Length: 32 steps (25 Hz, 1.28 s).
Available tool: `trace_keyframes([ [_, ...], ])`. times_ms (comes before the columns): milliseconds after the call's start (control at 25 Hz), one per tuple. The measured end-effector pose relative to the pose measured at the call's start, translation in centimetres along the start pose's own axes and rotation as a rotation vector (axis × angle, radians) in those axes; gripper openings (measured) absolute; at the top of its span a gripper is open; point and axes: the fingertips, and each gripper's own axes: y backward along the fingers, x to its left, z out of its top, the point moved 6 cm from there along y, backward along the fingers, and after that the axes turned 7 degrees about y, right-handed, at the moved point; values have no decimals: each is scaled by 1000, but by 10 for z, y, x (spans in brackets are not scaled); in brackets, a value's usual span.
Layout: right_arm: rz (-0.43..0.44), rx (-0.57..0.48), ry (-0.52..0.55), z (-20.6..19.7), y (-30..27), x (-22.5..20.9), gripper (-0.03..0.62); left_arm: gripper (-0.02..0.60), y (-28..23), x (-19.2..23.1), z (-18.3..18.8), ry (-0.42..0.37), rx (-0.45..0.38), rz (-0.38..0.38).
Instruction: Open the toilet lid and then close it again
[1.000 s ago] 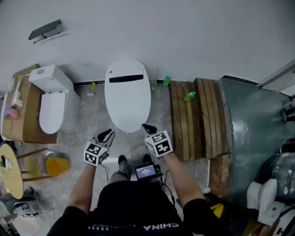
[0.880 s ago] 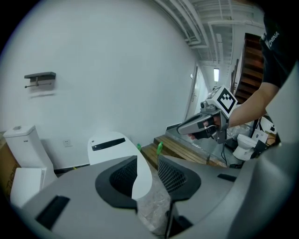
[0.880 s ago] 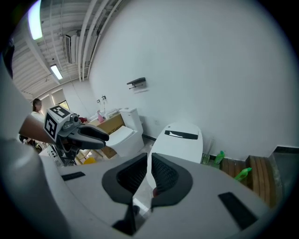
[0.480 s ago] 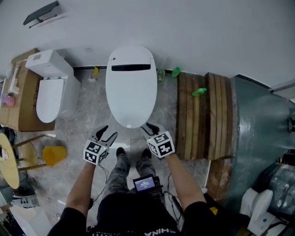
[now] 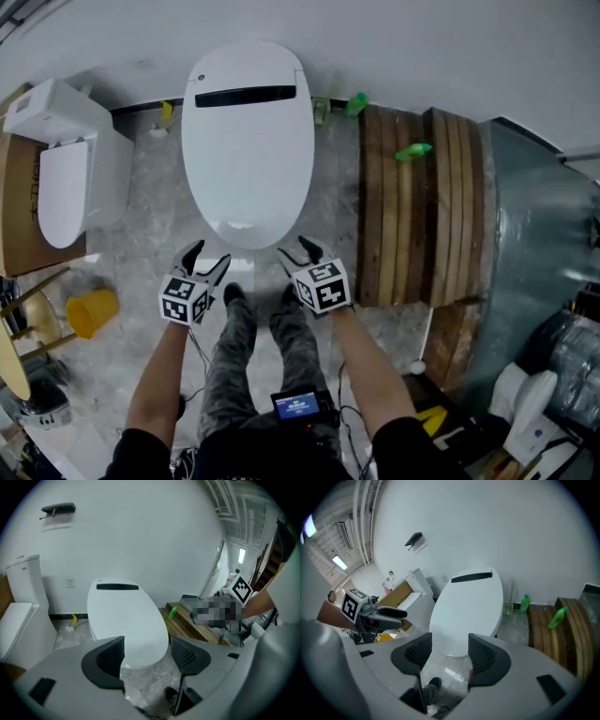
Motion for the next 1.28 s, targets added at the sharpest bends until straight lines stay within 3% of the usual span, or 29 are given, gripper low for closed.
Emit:
trace_keyframes([
  [440,-24,10,-217,-77,-96,-60,244,311,-91,55,-82,151,24,35],
  [840,-31,-15,-313,-86,-132,-88,253,311,-122,86,-95,255,-28,37],
  [1280,8,-4,-294,-85,-133,-87,250,311,-126,88,-94,348,-29,8],
])
